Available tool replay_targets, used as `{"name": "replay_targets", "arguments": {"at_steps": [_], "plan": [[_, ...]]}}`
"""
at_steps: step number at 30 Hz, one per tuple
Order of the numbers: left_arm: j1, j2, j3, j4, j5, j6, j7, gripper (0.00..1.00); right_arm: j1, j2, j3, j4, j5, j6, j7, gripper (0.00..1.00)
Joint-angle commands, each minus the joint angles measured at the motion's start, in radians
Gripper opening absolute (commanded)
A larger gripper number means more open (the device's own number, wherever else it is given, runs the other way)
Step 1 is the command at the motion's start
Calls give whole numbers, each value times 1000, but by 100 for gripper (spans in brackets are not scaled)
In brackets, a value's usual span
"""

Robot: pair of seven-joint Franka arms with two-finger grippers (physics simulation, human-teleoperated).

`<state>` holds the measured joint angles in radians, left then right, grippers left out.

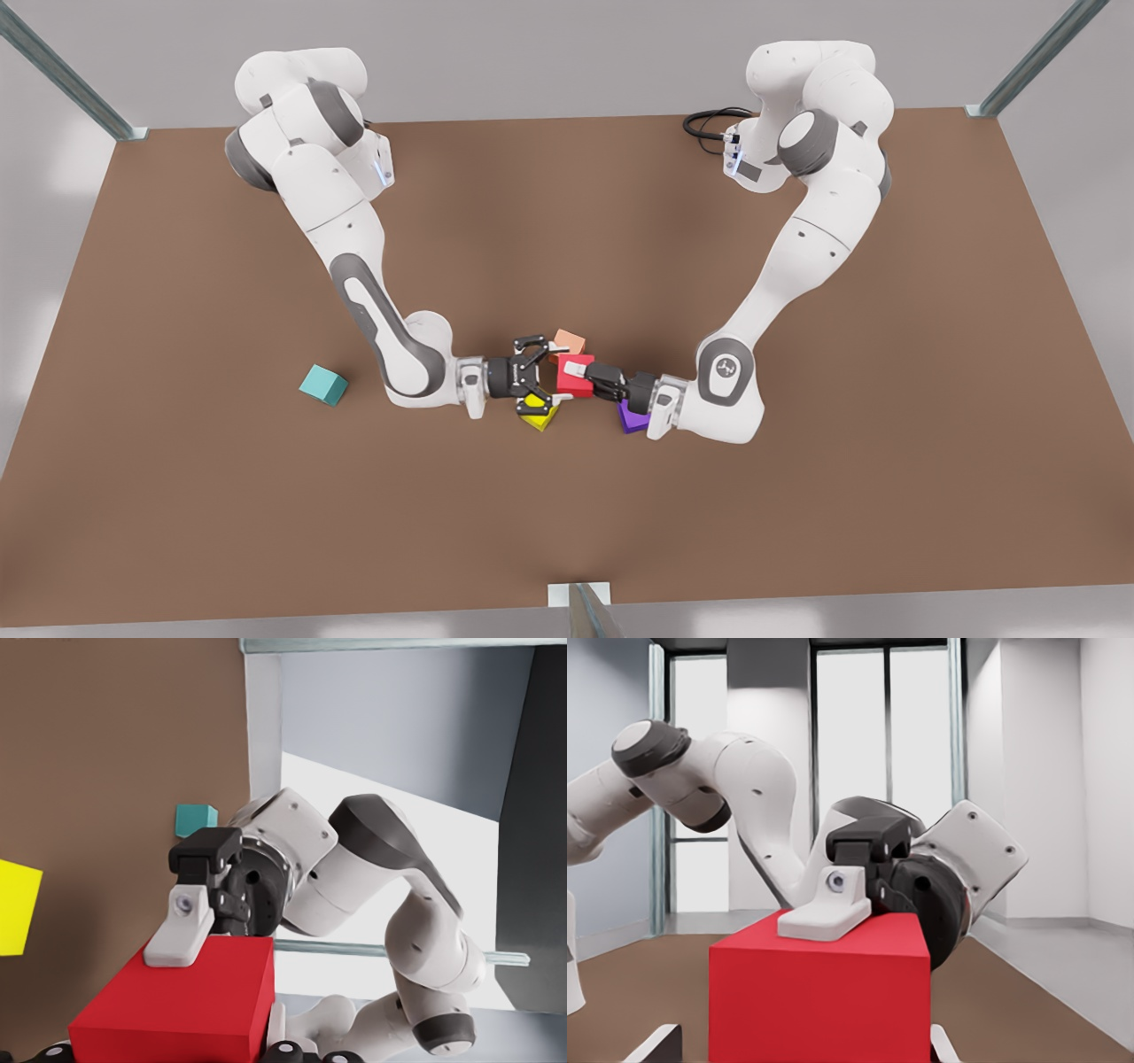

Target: Pick up red wooden cube and pass to hand red wooden cube and place in blue wooden cube

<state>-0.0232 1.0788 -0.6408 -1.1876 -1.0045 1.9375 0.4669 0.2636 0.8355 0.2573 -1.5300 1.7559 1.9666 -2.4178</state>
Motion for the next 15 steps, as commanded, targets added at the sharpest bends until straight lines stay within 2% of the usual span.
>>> {"name": "replay_targets", "arguments": {"at_steps": [1,6,7,10,14,15], "plan": [[-3,-2,-2,0,-11,4,56,56,0,-1,8,4,10,25,-60,100],[-15,-2,-2,0,-34,11,56,56,0,10,26,24,13,54,-55,99],[-15,-2,-2,0,-36,11,56,56,0,10,26,25,13,54,-55,95],[-17,-2,-2,0,-36,11,56,56,3,11,28,36,16,58,-55,63],[-17,-2,-2,0,-36,11,56,56,3,16,28,36,16,58,-56,60],[-17,0,-2,0,-36,11,56,61,3,16,28,36,16,58,-55,60]]}}
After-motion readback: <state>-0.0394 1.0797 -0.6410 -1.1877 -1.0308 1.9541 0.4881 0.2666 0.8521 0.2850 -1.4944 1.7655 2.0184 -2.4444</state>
